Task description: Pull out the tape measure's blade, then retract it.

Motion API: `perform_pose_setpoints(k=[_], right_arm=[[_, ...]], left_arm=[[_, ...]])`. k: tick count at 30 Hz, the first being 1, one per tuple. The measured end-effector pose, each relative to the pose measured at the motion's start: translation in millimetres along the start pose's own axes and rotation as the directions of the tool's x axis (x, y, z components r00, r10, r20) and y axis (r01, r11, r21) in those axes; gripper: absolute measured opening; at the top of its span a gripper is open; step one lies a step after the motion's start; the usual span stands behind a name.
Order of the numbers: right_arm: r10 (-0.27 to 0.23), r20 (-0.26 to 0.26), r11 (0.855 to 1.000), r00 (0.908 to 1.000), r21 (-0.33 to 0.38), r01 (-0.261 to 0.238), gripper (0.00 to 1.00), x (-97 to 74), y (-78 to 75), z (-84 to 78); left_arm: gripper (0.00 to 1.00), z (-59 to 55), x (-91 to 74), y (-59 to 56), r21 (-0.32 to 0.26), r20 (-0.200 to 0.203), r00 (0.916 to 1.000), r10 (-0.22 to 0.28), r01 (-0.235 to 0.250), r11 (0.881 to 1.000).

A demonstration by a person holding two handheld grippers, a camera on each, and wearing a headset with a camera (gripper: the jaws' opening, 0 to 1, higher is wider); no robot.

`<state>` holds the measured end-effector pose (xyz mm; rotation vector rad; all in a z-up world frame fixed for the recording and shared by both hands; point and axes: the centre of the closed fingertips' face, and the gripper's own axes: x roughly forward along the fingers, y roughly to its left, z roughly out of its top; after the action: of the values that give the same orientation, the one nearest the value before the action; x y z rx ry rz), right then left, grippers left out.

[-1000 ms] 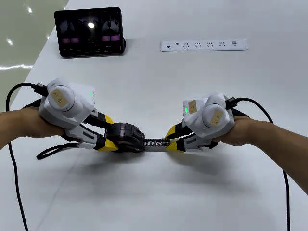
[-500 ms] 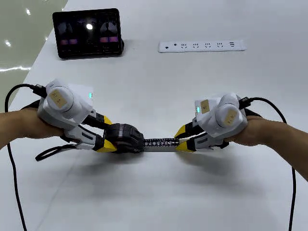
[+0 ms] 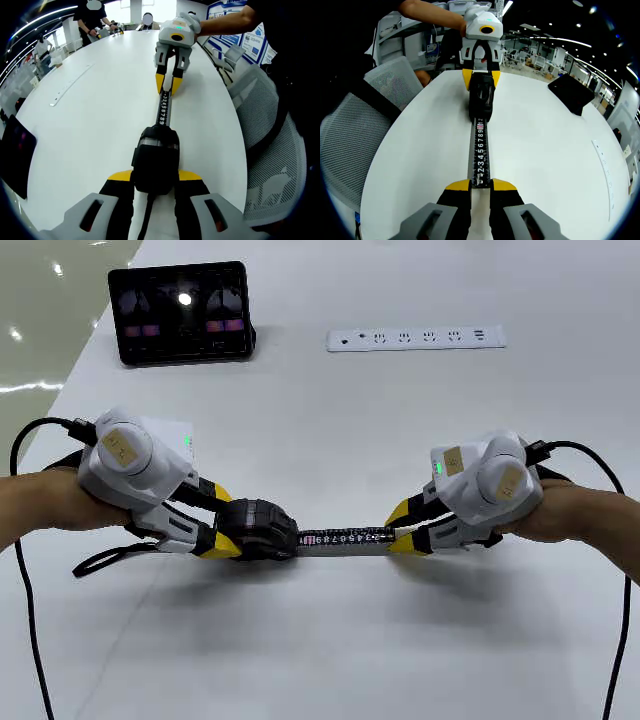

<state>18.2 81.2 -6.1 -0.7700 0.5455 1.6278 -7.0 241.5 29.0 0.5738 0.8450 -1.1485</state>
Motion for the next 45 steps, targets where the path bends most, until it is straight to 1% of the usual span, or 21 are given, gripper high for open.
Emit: perform_pose_setpoints(k=[2,9,17,22,37,45], right_arm=[[-0.001,-0.002,1.000,1.0000,0.005,0.001,0.10,-3.7,0.4,-4.1],[-0.004,-0.004,1.000,1.0000,0.018,0.004,0.10,-11.3,3.2,-10.0],[-0.003,-0.011,0.999,0.9999,0.037,0.003,0.10,-20.3,5.2,-20.5],[-0.008,-0.023,0.999,0.9997,0.049,0.009,0.10,-28.1,5.6,-31.0],[-0.009,-0.046,0.997,0.9989,0.075,0.013,0.10,-44.5,11.5,-46.1],[-0.010,-0.061,0.995,0.9981,0.094,0.016,0.10,-53.6,12.3,-58.5]], left_arm=[[0.25,0.1,0.0,0.0,0.000,0.000,1.0000,0.000,0.000,1.000],[0.25,0.1,-0.1,-0.5,0.001,-0.004,1.0000,0.000,0.000,1.000],[0.25,1.1,0.0,-1.6,0.006,-0.008,1.0000,0.000,0.000,1.000],[0.25,1.3,0.4,-1.9,0.006,-0.009,1.0000,-0.001,0.001,1.000],[0.25,1.6,1.2,-1.7,0.003,-0.008,1.0000,-0.002,0.002,1.000],[0.25,1.6,1.4,-1.9,0.002,-0.008,1.0000,-0.003,0.003,1.000]])
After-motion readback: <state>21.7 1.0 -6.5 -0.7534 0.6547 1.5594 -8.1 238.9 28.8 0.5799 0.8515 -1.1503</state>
